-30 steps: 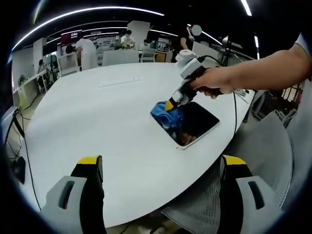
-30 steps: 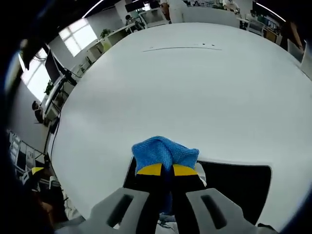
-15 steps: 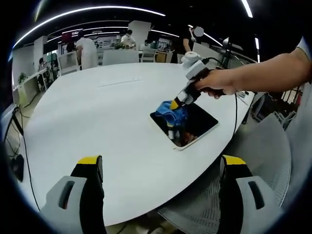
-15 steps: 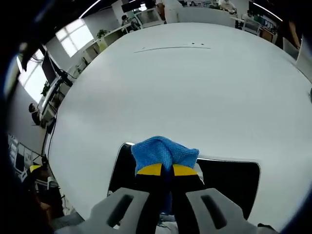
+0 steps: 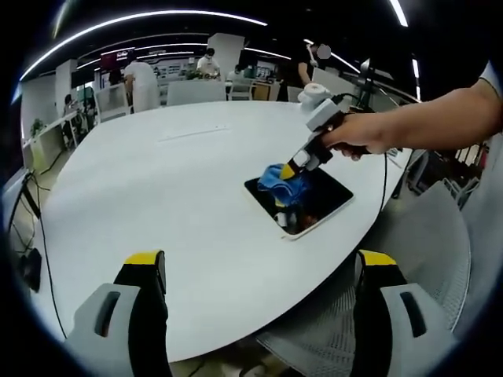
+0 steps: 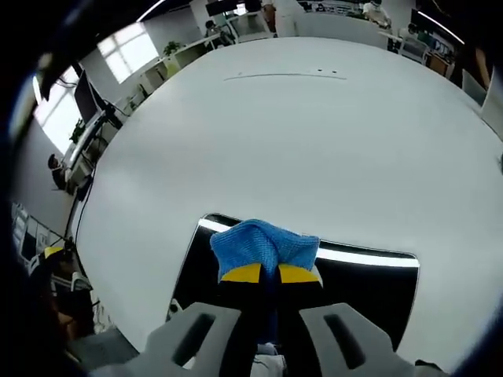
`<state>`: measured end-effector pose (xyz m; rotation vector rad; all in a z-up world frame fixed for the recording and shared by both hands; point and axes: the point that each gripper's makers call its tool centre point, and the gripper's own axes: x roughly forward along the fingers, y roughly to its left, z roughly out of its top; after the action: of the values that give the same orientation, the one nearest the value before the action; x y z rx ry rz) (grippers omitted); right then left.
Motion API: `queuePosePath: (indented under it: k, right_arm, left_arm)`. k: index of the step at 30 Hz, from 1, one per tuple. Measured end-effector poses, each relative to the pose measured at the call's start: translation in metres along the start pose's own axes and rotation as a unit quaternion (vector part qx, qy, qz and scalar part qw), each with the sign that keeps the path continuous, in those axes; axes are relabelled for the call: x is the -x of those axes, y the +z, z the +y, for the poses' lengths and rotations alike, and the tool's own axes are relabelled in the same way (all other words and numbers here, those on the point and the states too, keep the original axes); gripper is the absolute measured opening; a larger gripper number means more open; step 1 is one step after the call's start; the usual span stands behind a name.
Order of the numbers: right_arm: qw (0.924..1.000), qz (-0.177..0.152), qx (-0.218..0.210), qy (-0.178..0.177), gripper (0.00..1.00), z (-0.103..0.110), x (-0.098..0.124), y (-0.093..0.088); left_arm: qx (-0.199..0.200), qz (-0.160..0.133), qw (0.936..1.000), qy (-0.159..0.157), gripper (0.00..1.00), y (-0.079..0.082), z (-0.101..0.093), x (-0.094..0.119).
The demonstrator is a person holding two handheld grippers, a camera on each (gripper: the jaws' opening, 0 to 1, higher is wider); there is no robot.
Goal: Wipe the mirror surface with the cleaning cloth until all visible marks leave the cleaned area.
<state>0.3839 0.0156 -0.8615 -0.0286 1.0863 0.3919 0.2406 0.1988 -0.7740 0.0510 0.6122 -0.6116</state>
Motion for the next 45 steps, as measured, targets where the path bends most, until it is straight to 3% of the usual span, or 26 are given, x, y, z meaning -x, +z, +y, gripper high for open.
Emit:
queuePosePath:
  k: [25, 45]
  right_arm:
    - [0.9999, -0.007, 0.007, 0.011, 0.0, 0.015, 0.018, -0.046]
    - [0.9997, -0.002, 0.007, 0.025, 0.0, 0.021, 0.032, -0.076]
  left_arm:
    - [-0.017, -0.002, 0.9997, -0.015, 0.99, 0.005, -0.015, -0.005]
    - [-0.022, -0.005, 0.9997, -0.009, 0.99, -0.001, -0.027, -0.003]
